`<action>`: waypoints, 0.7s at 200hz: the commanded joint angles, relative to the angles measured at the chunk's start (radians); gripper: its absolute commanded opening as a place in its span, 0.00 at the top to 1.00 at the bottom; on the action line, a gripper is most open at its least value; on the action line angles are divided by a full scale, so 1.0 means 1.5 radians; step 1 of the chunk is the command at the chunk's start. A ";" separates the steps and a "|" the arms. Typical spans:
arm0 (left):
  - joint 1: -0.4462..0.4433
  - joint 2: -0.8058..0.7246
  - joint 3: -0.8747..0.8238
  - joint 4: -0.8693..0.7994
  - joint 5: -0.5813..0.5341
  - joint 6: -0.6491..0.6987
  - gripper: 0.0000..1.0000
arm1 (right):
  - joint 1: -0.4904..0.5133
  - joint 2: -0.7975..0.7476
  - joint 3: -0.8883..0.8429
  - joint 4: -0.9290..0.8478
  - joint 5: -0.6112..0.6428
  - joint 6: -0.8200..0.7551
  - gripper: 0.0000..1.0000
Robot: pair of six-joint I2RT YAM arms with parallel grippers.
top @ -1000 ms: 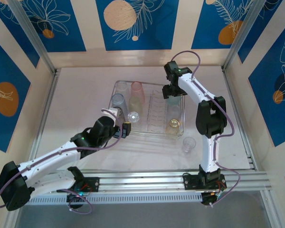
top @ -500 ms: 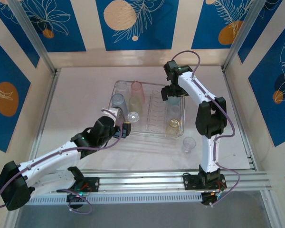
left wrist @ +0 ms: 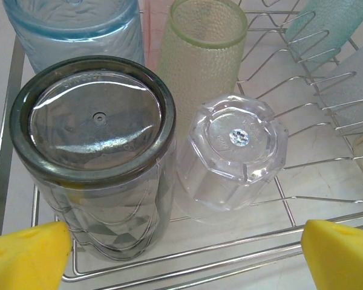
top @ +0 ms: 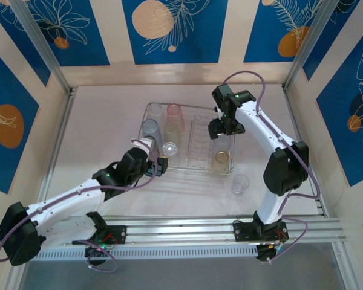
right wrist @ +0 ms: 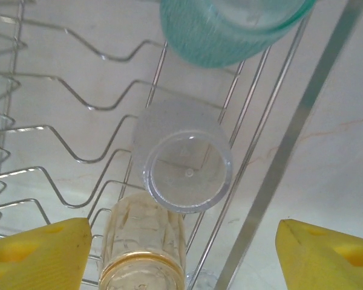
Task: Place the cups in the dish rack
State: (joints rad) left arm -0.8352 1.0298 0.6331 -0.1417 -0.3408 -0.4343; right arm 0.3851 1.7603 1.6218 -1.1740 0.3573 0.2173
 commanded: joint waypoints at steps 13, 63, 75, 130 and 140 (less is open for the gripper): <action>0.002 0.002 0.009 0.008 0.011 0.005 0.03 | 0.004 0.010 -0.032 0.031 -0.047 -0.039 0.21; 0.002 -0.014 0.005 -0.005 0.005 0.001 0.03 | 0.005 0.038 -0.042 0.059 -0.017 -0.066 0.22; 0.001 -0.015 0.006 -0.007 0.003 0.001 0.03 | 0.005 0.046 -0.040 0.063 -0.011 -0.073 0.22; 0.002 -0.015 0.006 -0.009 0.003 -0.001 0.03 | 0.004 0.075 -0.026 0.075 -0.003 -0.110 0.24; 0.002 -0.015 0.007 -0.011 0.003 -0.001 0.03 | 0.004 0.079 -0.022 0.074 -0.002 -0.113 0.24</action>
State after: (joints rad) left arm -0.8352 1.0229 0.6331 -0.1432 -0.3405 -0.4351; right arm 0.3870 1.8626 1.5723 -1.0622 0.3431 0.0849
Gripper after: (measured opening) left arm 0.974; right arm 0.762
